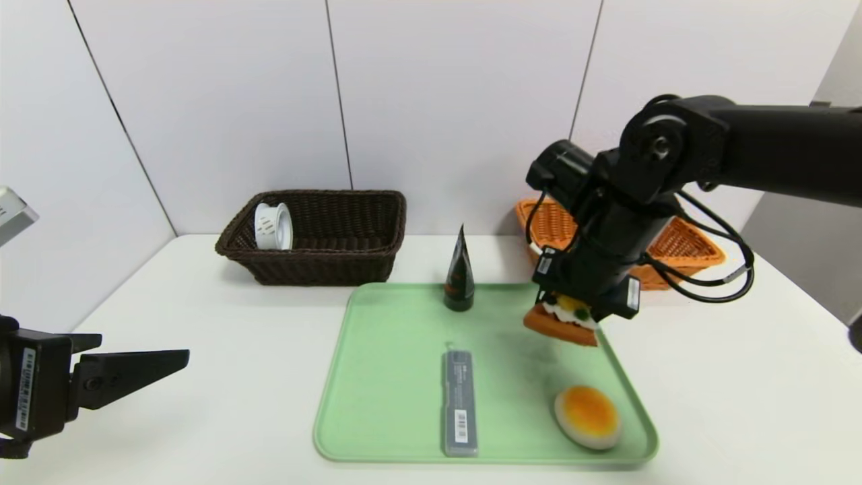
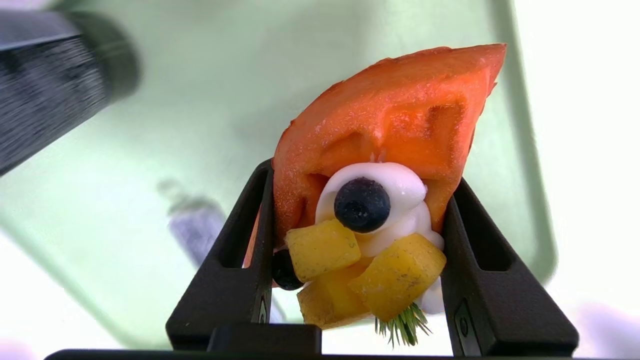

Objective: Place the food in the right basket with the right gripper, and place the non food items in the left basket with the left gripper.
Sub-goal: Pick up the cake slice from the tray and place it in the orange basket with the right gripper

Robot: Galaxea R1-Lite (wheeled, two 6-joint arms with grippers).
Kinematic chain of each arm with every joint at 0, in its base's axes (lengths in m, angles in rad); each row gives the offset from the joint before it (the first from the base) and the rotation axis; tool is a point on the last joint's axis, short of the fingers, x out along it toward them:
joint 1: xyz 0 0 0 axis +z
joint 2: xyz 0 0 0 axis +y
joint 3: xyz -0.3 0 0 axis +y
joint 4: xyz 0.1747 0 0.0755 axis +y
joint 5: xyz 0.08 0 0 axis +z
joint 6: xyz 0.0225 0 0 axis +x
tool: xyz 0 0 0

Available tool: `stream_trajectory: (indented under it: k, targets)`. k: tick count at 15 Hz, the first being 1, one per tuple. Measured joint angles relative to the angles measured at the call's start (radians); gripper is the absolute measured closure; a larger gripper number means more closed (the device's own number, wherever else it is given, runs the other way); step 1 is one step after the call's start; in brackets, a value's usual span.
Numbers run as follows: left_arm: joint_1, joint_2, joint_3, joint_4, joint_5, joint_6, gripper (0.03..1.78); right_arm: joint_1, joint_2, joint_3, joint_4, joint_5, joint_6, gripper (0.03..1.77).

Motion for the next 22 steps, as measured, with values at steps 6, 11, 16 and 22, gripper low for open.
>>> stream_trajectory:
  k: [6,11,16,22]
  targets:
    - [0.000,-0.007,0.022,-0.001,-0.019,0.002,0.12,-0.024,-0.201,-0.006,-0.138,-0.004,-0.093,0.92]
    - [0.000,-0.014,0.035,0.001,-0.020,0.002,0.12,-0.212,-0.155,-0.004,-0.418,-0.009,-0.109,0.92]
    - [0.000,-0.027,0.034,0.004,-0.020,0.006,0.12,-0.313,0.004,-0.004,-0.609,-0.006,-0.076,0.92]
    - [-0.001,-0.033,0.035,0.003,-0.020,0.008,0.12,-0.351,0.142,-0.004,-0.711,-0.001,-0.045,0.92]
